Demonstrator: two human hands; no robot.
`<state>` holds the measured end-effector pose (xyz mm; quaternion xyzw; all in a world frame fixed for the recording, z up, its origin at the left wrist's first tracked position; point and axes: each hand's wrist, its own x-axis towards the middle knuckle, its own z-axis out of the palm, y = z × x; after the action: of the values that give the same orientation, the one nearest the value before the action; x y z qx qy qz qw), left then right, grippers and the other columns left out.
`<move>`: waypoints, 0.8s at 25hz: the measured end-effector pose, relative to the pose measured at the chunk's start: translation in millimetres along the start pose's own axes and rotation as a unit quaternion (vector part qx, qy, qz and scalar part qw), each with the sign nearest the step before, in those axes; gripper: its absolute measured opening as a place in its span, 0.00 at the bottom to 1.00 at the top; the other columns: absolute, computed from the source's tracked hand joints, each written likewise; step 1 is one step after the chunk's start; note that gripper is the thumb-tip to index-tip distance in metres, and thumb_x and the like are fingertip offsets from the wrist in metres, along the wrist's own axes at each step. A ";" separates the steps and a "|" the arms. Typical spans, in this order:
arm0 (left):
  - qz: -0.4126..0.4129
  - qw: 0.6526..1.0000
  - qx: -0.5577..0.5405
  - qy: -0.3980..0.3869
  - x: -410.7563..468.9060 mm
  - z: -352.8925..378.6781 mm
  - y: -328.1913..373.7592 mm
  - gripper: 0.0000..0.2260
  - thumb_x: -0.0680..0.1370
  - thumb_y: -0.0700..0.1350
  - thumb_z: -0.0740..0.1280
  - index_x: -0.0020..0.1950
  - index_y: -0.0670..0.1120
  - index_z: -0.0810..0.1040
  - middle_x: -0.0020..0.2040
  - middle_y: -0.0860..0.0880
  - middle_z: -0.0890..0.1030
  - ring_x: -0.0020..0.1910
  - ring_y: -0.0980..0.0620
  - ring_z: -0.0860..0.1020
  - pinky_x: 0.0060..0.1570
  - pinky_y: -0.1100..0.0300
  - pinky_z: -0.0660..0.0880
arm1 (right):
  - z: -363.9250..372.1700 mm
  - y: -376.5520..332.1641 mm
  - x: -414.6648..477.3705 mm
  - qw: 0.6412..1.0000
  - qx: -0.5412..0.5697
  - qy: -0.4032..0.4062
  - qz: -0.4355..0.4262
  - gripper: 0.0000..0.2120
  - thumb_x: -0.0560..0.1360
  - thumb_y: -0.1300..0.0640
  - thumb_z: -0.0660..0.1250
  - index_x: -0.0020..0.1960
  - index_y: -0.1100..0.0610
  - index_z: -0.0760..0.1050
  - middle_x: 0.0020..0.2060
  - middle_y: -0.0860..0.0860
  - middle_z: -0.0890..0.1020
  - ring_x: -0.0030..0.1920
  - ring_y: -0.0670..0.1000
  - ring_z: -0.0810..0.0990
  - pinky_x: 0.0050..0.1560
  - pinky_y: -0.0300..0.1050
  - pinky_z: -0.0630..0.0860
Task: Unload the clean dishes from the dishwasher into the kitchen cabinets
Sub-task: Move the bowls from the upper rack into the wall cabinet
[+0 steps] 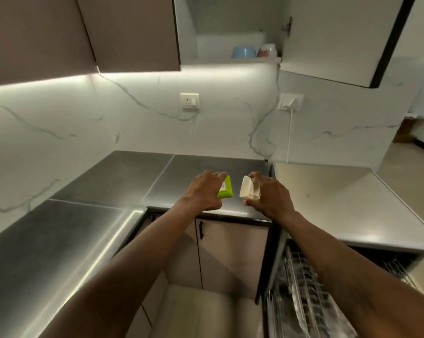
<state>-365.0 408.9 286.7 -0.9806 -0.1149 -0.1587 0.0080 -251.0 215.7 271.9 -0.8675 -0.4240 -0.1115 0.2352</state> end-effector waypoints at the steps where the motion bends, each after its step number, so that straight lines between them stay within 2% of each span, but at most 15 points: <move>1: -0.005 1.000 0.006 0.008 12.7 -9.5 -13.9 0.34 0.61 0.49 0.71 0.67 0.52 0.69 0.55 0.51 0.80 0.57 0.45 0.76 0.47 0.53 0.77 | 0.3 -7.5 20.3 1.000 0.005 0.013 -0.013 0.36 0.63 0.44 0.79 0.67 0.48 0.69 0.56 0.51 0.82 0.55 0.57 0.80 0.46 0.48 0.76; 5: -0.006 0.999 0.022 0.049 66.7 -41.6 -64.7 0.31 0.62 0.47 0.70 0.66 0.51 0.70 0.52 0.50 0.79 0.56 0.45 0.76 0.43 0.55 0.76 | 4.8 -25.9 103.8 0.997 0.014 0.052 -0.056 0.39 0.64 0.40 0.78 0.71 0.48 0.69 0.58 0.53 0.82 0.57 0.58 0.79 0.50 0.50 0.78; 10: -0.030 0.995 0.028 0.090 138.9 -79.3 -124.2 0.39 0.64 0.51 0.74 0.74 0.50 0.65 0.61 0.44 0.78 0.59 0.42 0.77 0.51 0.52 0.77 | -7.1 -42.7 202.1 0.990 0.029 0.105 -0.088 0.40 0.66 0.37 0.76 0.73 0.48 0.70 0.63 0.50 0.81 0.61 0.58 0.77 0.54 0.52 0.78; 14: -0.036 0.993 0.022 0.109 190.5 -109.0 -167.4 0.41 0.67 0.52 0.76 0.76 0.50 0.63 0.65 0.42 0.75 0.61 0.41 0.76 0.55 0.50 0.77 | -19.1 -52.3 275.3 0.985 0.030 0.140 -0.096 0.41 0.68 0.34 0.74 0.76 0.48 0.67 0.66 0.49 0.78 0.64 0.56 0.74 0.57 0.51 0.75; 16: -0.039 0.992 0.018 0.116 216.4 -119.8 -189.9 0.41 0.67 0.53 0.76 0.76 0.50 0.62 0.64 0.43 0.75 0.61 0.42 0.75 0.55 0.50 0.77 | -20.9 -58.6 309.2 0.985 0.030 0.138 -0.103 0.41 0.69 0.36 0.74 0.77 0.50 0.66 0.67 0.49 0.78 0.65 0.56 0.73 0.58 0.52 0.74; 20: -0.026 0.992 0.024 0.125 274.3 -139.3 -236.0 0.41 0.68 0.56 0.74 0.77 0.52 0.60 0.64 0.43 0.74 0.62 0.42 0.74 0.55 0.51 0.75 | -35.4 -76.0 379.4 0.971 0.049 0.194 -0.128 0.39 0.69 0.44 0.78 0.74 0.57 0.70 0.64 0.55 0.79 0.63 0.60 0.74 0.62 0.53 0.73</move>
<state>-208.7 692.5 499.9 -0.9493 -0.1427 -0.2771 0.0413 -77.1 497.3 475.4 -0.7551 -0.4827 -0.2861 0.3390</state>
